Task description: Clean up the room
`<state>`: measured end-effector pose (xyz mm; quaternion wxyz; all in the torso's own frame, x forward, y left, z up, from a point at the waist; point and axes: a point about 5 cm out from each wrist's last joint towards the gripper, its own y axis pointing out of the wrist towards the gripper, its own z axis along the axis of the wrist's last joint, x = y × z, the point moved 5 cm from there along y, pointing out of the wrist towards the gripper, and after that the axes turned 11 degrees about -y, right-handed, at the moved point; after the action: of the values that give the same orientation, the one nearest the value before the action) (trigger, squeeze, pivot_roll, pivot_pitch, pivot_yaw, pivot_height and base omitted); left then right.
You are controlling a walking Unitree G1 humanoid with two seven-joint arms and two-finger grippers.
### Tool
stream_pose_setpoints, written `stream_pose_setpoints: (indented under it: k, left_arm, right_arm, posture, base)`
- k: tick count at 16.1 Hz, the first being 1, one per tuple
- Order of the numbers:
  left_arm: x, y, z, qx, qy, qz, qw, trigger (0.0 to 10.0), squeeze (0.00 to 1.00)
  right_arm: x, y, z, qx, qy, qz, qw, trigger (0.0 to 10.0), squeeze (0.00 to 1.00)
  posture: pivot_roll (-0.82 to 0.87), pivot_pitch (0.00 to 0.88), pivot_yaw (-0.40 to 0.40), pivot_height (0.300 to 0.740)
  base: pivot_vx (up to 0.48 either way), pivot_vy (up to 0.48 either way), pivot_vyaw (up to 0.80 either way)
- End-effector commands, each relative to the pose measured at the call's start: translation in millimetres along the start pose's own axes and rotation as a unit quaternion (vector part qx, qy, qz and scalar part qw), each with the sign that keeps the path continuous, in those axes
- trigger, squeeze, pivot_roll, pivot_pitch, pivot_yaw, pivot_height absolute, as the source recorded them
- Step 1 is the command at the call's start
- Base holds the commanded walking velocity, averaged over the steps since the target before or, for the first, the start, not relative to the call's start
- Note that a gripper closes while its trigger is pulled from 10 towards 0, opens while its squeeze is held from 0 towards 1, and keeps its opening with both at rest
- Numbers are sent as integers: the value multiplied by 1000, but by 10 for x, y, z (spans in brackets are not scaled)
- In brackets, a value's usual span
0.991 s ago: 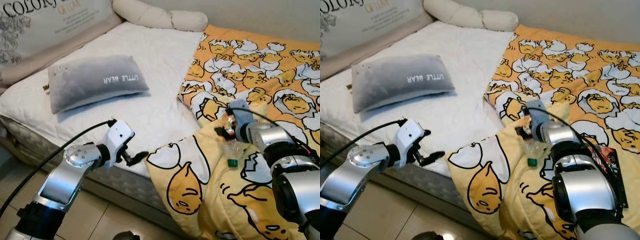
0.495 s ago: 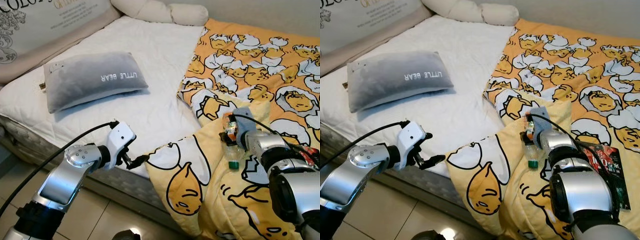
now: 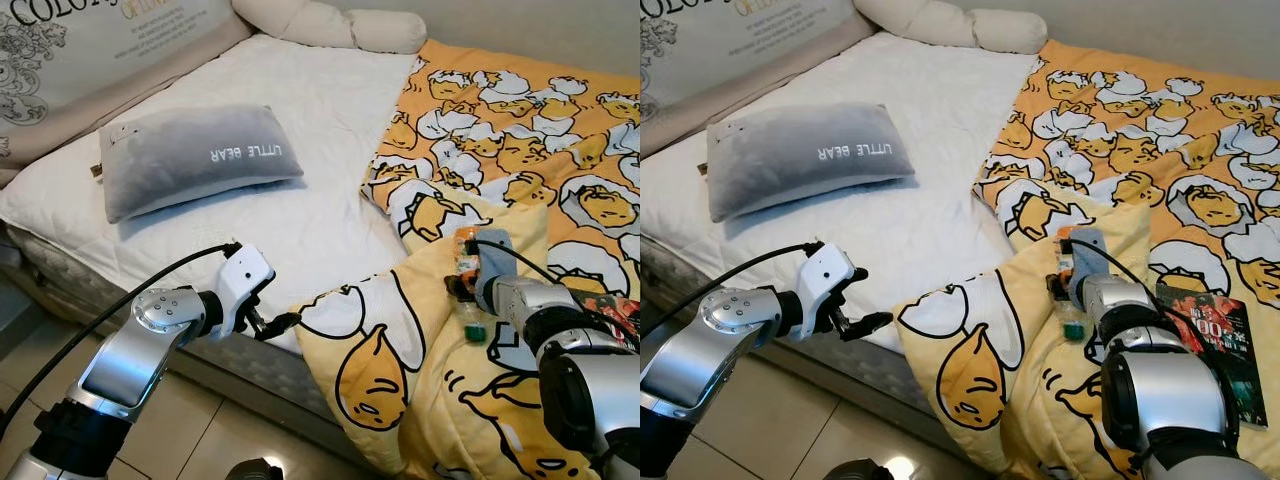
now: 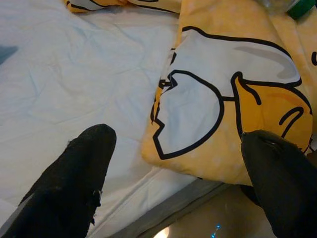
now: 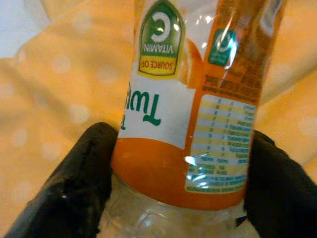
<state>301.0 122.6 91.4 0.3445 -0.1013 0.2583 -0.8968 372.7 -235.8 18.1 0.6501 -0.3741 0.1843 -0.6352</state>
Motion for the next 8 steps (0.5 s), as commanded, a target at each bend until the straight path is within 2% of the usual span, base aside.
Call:
stream_pose_setpoints:
  k: [1,5,6,8]
  left_arm:
    - [7,-10,56,0,14,-1,1000,10000,0]
    - [22,-28,25,1,4,1,1000,10000,0]
    - [39,-28,25,6,-6,3,1000,10000,0]
    - [106,-43,16,17,-25,4,1000,10000,0]
  right_arm:
    - [-24,9,-23,1,3,1,1000,0,0]
    - [-68,14,-20,7,17,12,1000,0,0]
    - [-38,9,11,14,3,6,1000,0,0]
    - [26,-12,38,22,25,13,999,0,0]
  posture:
    - [23,0,21,740]
    - [20,0,32,740]
    - [21,0,31,740]
    - [20,0,29,740]
  base:
    - [0,0,0]
    - [0,0,0]
    - [0,0,0]
    - [0,0,0]
